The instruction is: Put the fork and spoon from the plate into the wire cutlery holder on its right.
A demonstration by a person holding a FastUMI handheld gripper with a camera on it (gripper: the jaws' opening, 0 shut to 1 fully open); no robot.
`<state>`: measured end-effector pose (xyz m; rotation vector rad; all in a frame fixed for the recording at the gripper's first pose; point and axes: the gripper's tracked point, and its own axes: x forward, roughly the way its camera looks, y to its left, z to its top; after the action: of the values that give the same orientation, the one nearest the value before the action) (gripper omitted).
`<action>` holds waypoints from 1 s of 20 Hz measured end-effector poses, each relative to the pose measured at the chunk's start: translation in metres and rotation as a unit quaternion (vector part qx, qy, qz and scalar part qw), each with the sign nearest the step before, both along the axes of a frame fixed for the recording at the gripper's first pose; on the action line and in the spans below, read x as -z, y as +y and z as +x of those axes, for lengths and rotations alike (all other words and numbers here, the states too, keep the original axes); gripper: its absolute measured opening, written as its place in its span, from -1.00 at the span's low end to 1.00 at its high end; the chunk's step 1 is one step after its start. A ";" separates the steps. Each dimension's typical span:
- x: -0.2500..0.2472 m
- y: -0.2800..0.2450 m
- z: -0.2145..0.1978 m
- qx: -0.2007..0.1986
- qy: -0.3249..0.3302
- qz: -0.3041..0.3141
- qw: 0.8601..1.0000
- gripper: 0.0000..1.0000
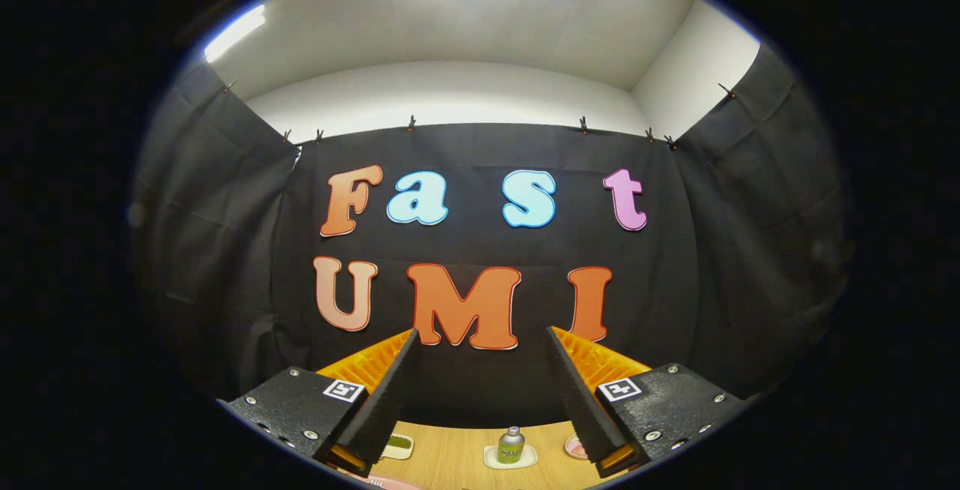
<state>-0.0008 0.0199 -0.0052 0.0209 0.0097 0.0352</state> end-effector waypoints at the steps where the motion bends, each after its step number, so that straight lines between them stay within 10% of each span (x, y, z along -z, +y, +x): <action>1: 0.002 0.002 0.000 0.000 0.003 -0.001 1.000 0.95; 12: 0.104 0.059 -0.010 -0.072 0.140 -0.015 0.987 0.95; 20: 0.241 0.103 -0.046 -0.105 0.326 -0.013 0.939 0.96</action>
<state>-0.0464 0.1225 -0.2459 0.0041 0.6791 0.2407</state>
